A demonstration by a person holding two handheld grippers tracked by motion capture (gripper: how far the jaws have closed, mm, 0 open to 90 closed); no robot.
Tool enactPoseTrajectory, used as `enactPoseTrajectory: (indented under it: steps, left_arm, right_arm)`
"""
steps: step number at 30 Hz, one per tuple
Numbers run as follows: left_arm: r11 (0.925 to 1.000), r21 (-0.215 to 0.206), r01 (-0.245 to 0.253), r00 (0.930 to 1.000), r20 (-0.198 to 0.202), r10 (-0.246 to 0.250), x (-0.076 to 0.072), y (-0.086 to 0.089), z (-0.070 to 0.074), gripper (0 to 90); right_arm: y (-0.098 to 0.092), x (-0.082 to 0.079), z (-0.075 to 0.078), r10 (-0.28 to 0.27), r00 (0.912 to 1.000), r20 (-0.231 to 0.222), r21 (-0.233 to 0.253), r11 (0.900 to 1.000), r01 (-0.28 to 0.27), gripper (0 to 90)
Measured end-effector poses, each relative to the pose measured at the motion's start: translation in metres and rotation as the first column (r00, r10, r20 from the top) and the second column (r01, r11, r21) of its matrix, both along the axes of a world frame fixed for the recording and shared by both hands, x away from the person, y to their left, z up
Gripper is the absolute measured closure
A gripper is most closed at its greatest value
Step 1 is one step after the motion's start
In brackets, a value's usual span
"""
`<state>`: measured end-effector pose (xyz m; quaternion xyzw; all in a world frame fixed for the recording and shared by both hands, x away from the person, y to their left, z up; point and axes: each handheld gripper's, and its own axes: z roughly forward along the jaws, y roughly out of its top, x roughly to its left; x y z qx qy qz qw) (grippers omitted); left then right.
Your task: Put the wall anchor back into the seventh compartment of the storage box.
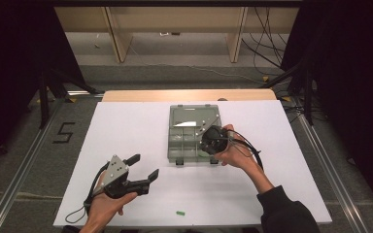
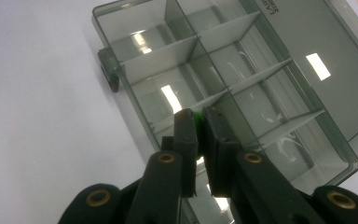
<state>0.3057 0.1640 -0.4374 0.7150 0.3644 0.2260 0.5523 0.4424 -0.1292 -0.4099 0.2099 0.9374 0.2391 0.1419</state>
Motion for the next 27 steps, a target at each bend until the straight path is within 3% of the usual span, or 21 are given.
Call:
enactPoseTrajectory:
  steps: [16, 23, 24, 27]
  left_arm:
    - [1.0, 0.0, 0.0, 1.0, -0.001, 0.0, 0.0, 0.0, 0.0, 17.7]
    - [1.0, 0.0, -0.001, 1.0, 0.0, 0.001, 0.0, 0.001, 0.0, 17.7]
    - [1.0, -0.001, -0.001, 1.0, 0.0, 0.001, 0.0, 0.001, 0.0, 17.7]
    - [1.0, -0.003, -0.006, 1.0, -0.004, 0.006, 0.0, 0.001, 0.0, 17.7]
  right_arm:
    - [0.001, 0.012, -0.018, -0.038, 0.9988, -0.031, 0.002, 0.999, 0.038, 83.7]
    - [0.003, 0.012, -0.018, -0.056, 0.9978, -0.036, 0.006, 0.998, 0.056, 69.7]
    - [0.004, 0.01, -0.015, -0.074, 0.9969, -0.029, 0.015, 0.997, 0.074, 60.3]
    - [0.004, 0.005, -0.011, -0.072, 0.9973, -0.016, 0.027, 0.997, 0.073, 50.3]
